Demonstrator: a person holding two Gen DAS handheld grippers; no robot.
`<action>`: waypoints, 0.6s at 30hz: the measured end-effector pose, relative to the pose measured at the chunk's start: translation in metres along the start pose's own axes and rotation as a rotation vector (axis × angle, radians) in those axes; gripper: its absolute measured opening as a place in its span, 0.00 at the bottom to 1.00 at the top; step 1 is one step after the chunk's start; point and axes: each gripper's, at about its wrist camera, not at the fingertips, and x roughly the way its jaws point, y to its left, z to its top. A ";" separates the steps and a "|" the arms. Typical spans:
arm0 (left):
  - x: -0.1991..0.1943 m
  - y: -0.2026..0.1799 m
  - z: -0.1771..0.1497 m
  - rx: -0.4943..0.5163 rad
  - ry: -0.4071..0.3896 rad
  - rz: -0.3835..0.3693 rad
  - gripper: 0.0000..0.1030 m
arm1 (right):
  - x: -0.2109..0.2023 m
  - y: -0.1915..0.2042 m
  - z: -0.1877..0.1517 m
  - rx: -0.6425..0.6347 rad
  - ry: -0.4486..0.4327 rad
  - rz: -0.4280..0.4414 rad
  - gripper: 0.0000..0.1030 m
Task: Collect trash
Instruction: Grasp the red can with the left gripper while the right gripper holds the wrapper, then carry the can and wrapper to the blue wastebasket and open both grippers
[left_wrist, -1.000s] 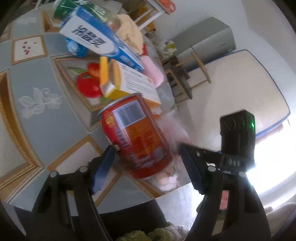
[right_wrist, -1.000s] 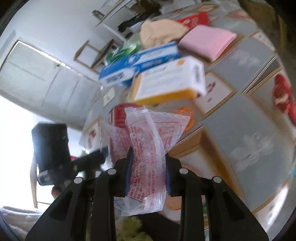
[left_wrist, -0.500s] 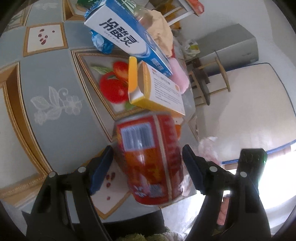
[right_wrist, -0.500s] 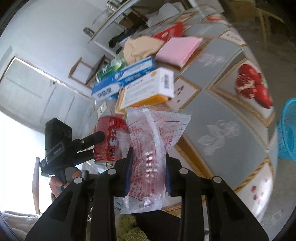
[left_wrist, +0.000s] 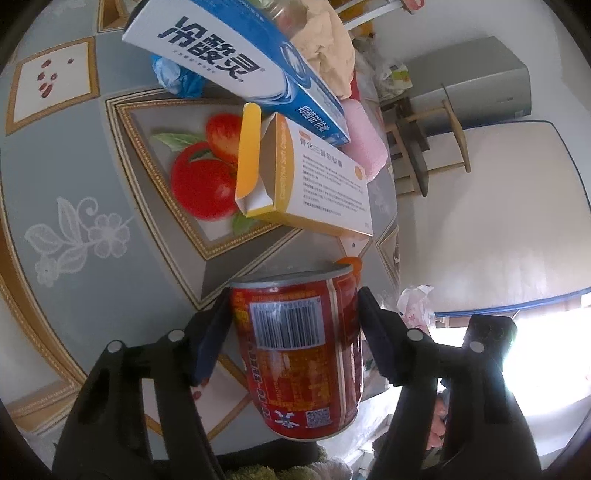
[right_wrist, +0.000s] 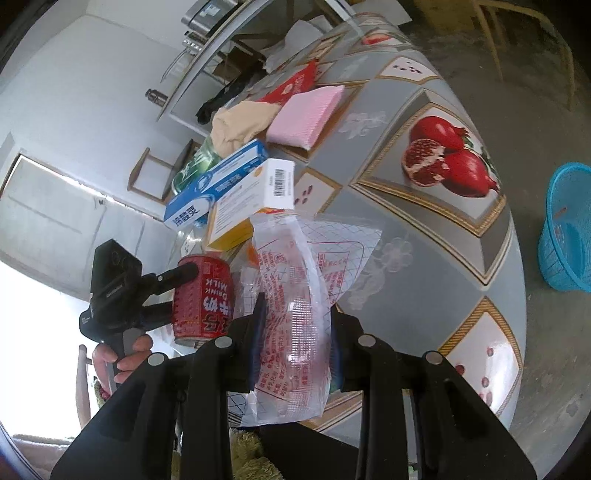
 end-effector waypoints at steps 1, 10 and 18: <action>-0.003 -0.002 -0.002 0.010 -0.011 0.000 0.62 | -0.001 -0.002 0.000 0.003 -0.004 0.002 0.28; -0.033 -0.052 -0.030 0.225 -0.101 0.011 0.61 | -0.010 -0.016 -0.001 0.031 -0.059 0.026 0.28; -0.029 -0.138 -0.040 0.395 -0.087 -0.049 0.60 | -0.081 -0.053 -0.004 0.095 -0.280 0.057 0.28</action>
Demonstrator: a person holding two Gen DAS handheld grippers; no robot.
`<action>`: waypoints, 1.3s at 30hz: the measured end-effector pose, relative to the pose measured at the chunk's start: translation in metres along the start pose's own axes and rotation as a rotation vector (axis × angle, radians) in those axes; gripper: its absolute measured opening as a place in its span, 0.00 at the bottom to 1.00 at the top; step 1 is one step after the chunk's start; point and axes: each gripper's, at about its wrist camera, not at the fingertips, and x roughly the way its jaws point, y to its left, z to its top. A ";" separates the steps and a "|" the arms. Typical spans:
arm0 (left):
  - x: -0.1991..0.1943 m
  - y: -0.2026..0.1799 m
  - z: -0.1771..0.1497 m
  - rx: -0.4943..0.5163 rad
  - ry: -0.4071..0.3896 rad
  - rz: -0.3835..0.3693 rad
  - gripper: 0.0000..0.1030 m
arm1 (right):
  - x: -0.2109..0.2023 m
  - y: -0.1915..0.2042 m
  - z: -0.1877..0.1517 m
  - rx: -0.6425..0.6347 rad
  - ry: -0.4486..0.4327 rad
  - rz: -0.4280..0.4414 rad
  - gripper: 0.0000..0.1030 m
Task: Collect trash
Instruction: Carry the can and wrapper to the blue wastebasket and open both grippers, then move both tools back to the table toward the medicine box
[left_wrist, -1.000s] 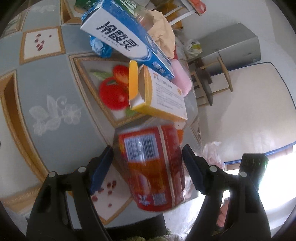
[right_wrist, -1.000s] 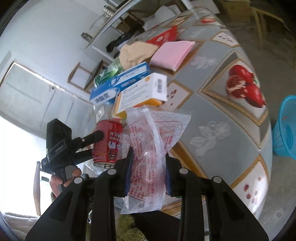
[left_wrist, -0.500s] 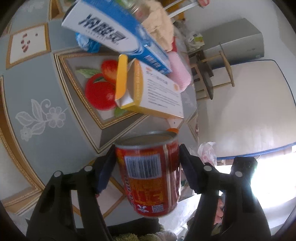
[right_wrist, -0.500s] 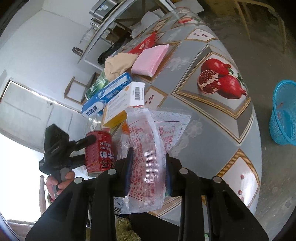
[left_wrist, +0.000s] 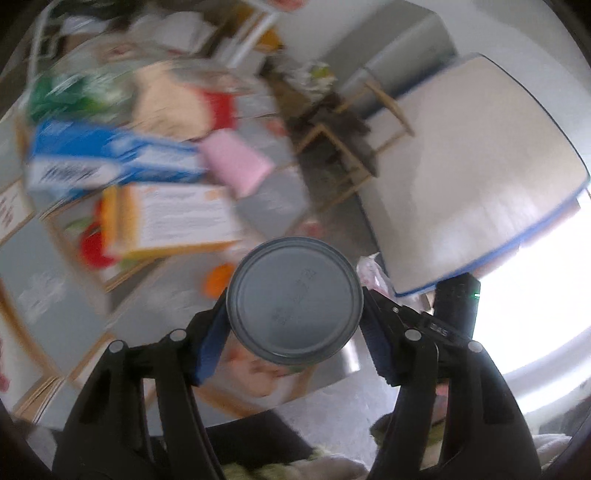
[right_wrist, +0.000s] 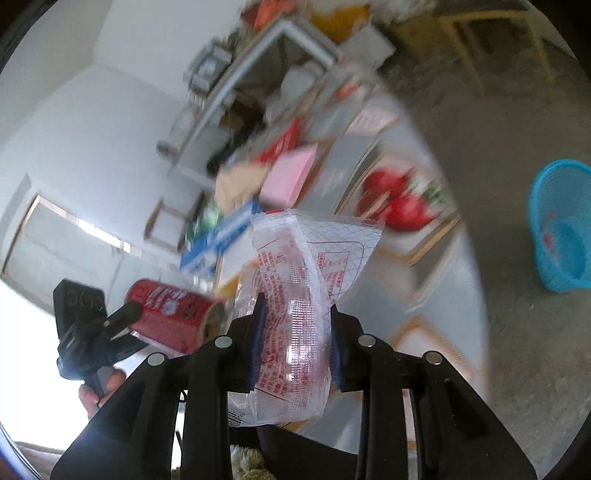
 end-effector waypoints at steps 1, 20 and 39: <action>0.007 -0.018 0.005 0.038 0.003 -0.018 0.60 | -0.018 -0.011 0.006 0.018 -0.052 -0.017 0.28; 0.379 -0.212 0.030 0.324 0.490 0.041 0.61 | -0.011 -0.336 0.062 0.592 -0.023 -0.479 0.31; 0.373 -0.222 0.054 0.257 0.410 -0.090 0.70 | -0.012 -0.395 0.069 0.636 -0.071 -0.559 0.62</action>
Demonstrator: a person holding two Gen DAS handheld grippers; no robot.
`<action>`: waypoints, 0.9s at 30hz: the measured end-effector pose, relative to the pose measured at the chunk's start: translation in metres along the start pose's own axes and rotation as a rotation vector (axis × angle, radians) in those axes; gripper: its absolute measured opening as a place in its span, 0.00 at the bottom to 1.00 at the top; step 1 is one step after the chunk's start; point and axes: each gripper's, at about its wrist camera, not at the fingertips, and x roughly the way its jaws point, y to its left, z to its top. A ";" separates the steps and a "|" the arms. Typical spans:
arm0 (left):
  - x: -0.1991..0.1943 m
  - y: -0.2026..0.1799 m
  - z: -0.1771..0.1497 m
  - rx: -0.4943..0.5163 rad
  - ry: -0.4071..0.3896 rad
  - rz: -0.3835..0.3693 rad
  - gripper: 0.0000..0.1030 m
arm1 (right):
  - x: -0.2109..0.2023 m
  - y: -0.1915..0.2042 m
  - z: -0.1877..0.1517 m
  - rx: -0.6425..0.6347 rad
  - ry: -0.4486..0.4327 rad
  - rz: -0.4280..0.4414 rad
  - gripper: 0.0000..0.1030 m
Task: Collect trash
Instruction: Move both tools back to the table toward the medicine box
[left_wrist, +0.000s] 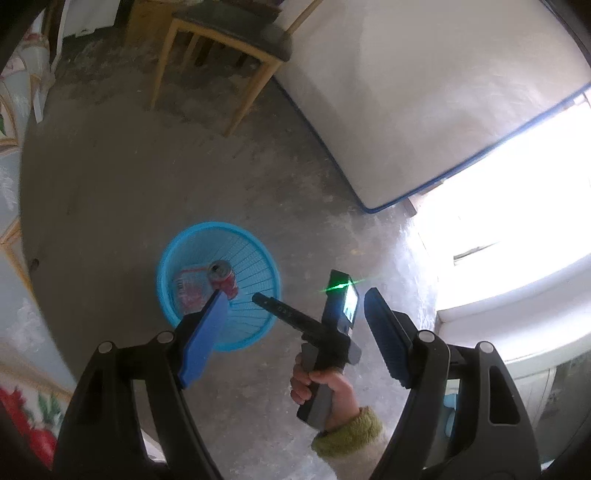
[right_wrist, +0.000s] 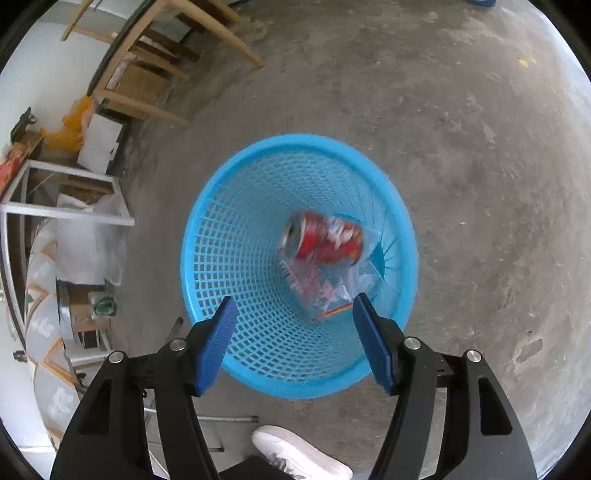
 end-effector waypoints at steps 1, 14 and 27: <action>-0.011 0.000 -0.004 0.010 -0.004 0.001 0.70 | -0.003 0.000 -0.002 -0.005 -0.003 0.007 0.62; -0.226 0.068 -0.126 0.033 -0.296 0.137 0.75 | -0.115 0.041 -0.093 -0.251 -0.083 0.120 0.65; -0.367 0.164 -0.304 -0.225 -0.567 0.352 0.80 | -0.201 0.199 -0.225 -0.718 -0.059 0.313 0.73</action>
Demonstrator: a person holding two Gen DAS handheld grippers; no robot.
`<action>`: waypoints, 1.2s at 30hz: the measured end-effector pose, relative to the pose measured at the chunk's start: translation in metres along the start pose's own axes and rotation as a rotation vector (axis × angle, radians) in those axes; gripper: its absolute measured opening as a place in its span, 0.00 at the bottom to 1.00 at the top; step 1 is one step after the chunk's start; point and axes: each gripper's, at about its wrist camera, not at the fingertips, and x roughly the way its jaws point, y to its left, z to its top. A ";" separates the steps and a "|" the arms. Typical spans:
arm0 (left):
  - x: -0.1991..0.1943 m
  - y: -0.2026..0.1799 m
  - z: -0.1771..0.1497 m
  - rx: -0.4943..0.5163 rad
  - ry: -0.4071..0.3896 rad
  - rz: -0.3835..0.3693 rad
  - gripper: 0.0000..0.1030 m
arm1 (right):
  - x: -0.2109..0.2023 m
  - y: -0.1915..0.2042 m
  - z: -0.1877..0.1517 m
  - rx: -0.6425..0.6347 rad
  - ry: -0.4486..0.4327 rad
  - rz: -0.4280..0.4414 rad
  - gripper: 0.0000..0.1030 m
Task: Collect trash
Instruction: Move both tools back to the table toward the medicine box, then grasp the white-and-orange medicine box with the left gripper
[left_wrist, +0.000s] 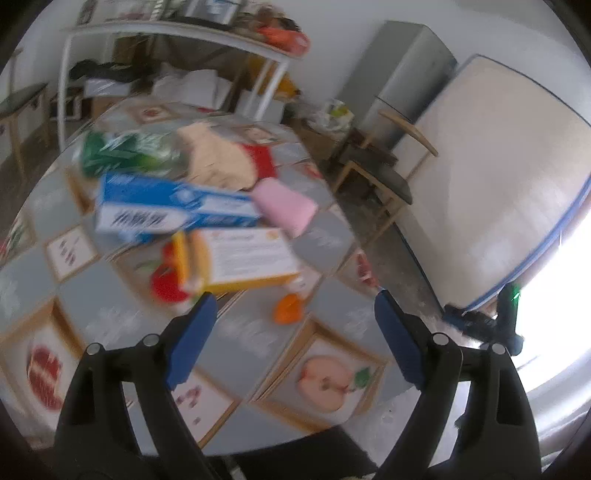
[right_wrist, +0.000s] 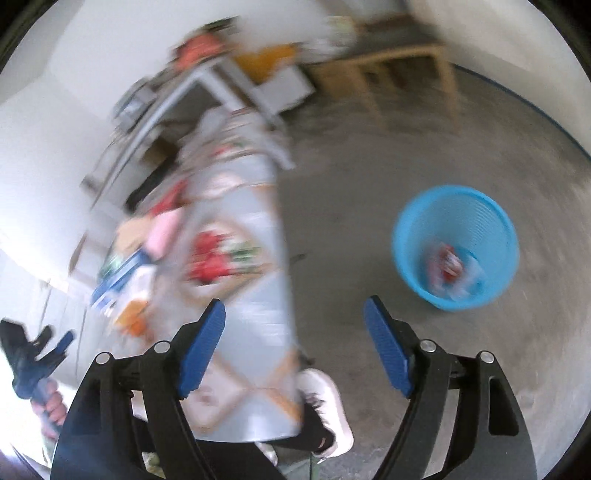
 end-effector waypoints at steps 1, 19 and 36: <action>-0.004 0.008 -0.009 -0.013 -0.006 0.010 0.80 | 0.005 0.016 0.004 -0.029 0.013 0.030 0.73; 0.036 0.079 -0.001 -0.097 -0.037 -0.013 0.68 | 0.136 0.211 -0.041 -0.422 0.227 0.043 0.73; 0.096 0.120 0.015 -0.342 0.130 0.025 0.03 | 0.159 0.219 -0.049 -0.478 0.229 0.002 0.64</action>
